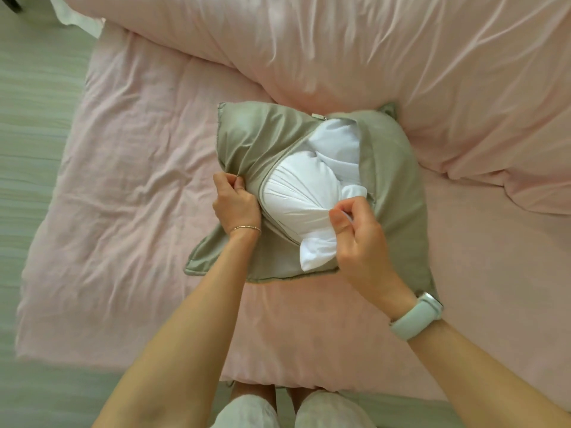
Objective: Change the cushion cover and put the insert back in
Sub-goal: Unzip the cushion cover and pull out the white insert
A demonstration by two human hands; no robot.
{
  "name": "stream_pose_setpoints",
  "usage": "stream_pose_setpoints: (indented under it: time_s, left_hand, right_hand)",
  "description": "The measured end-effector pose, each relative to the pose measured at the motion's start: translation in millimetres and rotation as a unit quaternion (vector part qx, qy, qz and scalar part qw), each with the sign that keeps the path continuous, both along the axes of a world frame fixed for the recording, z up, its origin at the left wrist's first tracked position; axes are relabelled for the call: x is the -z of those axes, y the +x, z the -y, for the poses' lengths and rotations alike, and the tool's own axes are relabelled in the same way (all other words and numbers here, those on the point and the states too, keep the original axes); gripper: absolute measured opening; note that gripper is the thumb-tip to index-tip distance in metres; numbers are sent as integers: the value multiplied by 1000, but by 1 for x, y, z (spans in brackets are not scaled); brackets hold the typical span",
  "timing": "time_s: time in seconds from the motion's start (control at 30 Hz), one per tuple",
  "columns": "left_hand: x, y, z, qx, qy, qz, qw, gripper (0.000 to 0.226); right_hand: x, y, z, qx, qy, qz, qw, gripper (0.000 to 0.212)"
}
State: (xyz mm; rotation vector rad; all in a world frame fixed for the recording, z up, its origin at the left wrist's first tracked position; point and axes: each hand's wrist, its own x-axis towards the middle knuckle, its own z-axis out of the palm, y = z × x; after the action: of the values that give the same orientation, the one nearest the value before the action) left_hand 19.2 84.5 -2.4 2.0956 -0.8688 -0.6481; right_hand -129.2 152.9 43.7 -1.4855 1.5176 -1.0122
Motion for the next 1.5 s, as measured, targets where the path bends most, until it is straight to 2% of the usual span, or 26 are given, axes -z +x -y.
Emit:
stream_pose_setpoints:
  time_s: [0.13,0.23,0.27,0.33,0.43,0.53,0.7,0.8,1.13,1.3,1.5]
  left_hand:
    - [-1,-16,3,91,14,-32,995,10]
    - [-1,-22,-15,140,11,-15,990,11]
    - [-3,-20,-21,145,7,-2,989,11]
    - [-7,-17,-29,147,-7,16,989,9]
    - [-15,-22,-33,158,-21,13,987,9]
    - [-20,-32,-34,158,-24,-20,987,11]
    - [-11,-29,-35,100,9,-111,989,7]
    - [-9,-40,-35,126,7,-126,984,20]
    - [-2,-37,-34,240,-2,49,970,33]
    - [0,-39,-19,248,54,97,962,34]
    - [13,-31,-2,251,136,102,953,36]
  right_hand:
    - [2,-35,-11,66,82,-1,994,13]
    - [11,-54,-17,19,167,-143,975,17]
    - [10,-52,-18,4,159,-207,965,14]
    - [2,-36,-17,22,59,-316,947,5]
    - [-9,2,-18,68,-87,-350,930,27]
    - [8,27,-22,59,-87,-366,925,31]
    - [46,9,-20,44,-81,-435,896,43]
    - [50,4,-13,36,-97,-443,891,39]
    - [42,-1,0,20,-123,-320,939,33]
    - [32,-6,0,18,-128,-306,943,32]
    - [18,-28,-20,28,-123,-277,953,30]
